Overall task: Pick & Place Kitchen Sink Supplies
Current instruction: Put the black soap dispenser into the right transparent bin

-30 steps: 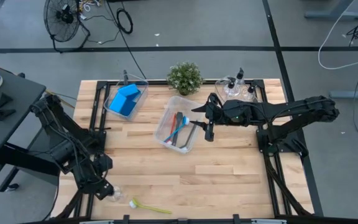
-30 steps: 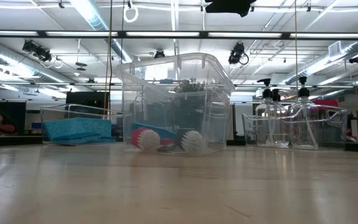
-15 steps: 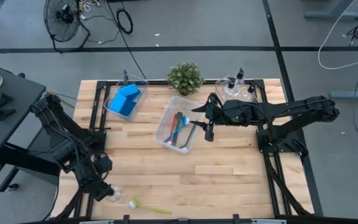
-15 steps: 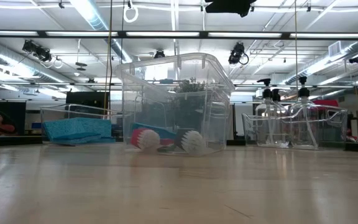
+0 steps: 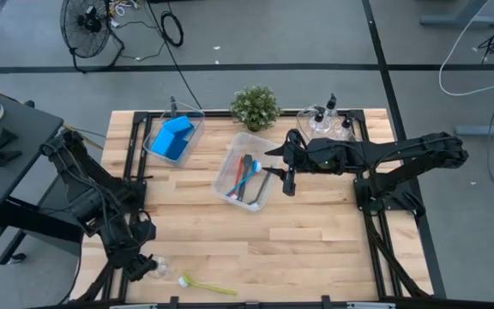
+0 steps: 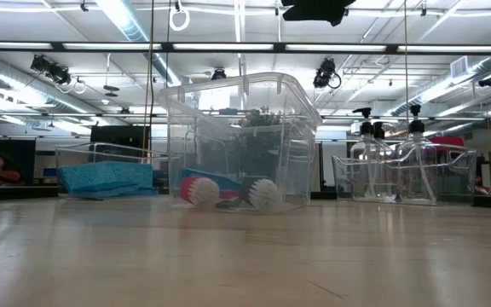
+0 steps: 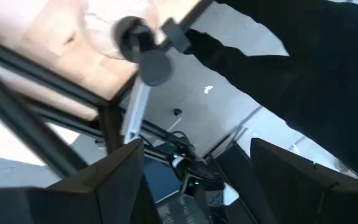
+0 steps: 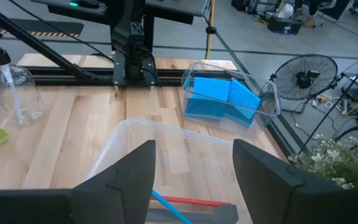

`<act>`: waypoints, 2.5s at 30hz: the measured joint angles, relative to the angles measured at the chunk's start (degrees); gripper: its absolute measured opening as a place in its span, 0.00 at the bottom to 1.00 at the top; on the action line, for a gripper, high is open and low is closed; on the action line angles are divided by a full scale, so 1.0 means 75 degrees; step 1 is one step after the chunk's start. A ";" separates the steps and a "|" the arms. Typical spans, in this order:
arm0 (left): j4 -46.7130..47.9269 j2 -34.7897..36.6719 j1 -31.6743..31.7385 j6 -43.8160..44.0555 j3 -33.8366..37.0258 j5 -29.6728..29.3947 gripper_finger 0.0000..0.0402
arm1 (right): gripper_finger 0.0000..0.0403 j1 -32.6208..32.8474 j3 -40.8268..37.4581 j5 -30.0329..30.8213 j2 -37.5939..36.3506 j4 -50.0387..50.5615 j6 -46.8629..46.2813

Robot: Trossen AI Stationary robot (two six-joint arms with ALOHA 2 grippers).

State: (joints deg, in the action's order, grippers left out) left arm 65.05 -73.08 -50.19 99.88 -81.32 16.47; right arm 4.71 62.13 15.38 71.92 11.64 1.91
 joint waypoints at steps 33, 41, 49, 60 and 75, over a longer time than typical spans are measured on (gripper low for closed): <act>-0.0852 -0.0006 -0.0020 0.0146 -0.0427 -0.0587 0.74 | 0.54 0.0000 0.0000 -0.0003 0.0000 0.0006 -0.0189; -0.0245 -0.0204 0.0012 0.0256 -0.1451 -0.1046 0.74 | 0.54 0.0000 0.0000 -0.0005 0.0000 0.0004 -0.0341; 0.1336 -0.1170 0.0076 0.0372 -0.2977 -0.1107 0.74 | 0.54 0.0000 0.0000 -0.0003 0.0000 0.0004 -0.0335; 0.2621 -0.2186 0.0057 0.0573 -0.3570 -0.1032 0.74 | 0.54 0.0000 -0.0001 -0.0003 0.0000 0.0006 -0.0189; 0.3320 -0.2766 -0.0038 0.1049 -0.3552 -0.1364 0.74 | 0.54 0.0000 0.0000 -0.0003 0.0000 0.0061 -0.0140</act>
State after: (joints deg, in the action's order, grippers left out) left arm 89.95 -93.82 -50.48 107.75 -107.96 6.24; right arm 4.71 62.13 15.35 71.92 12.09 0.86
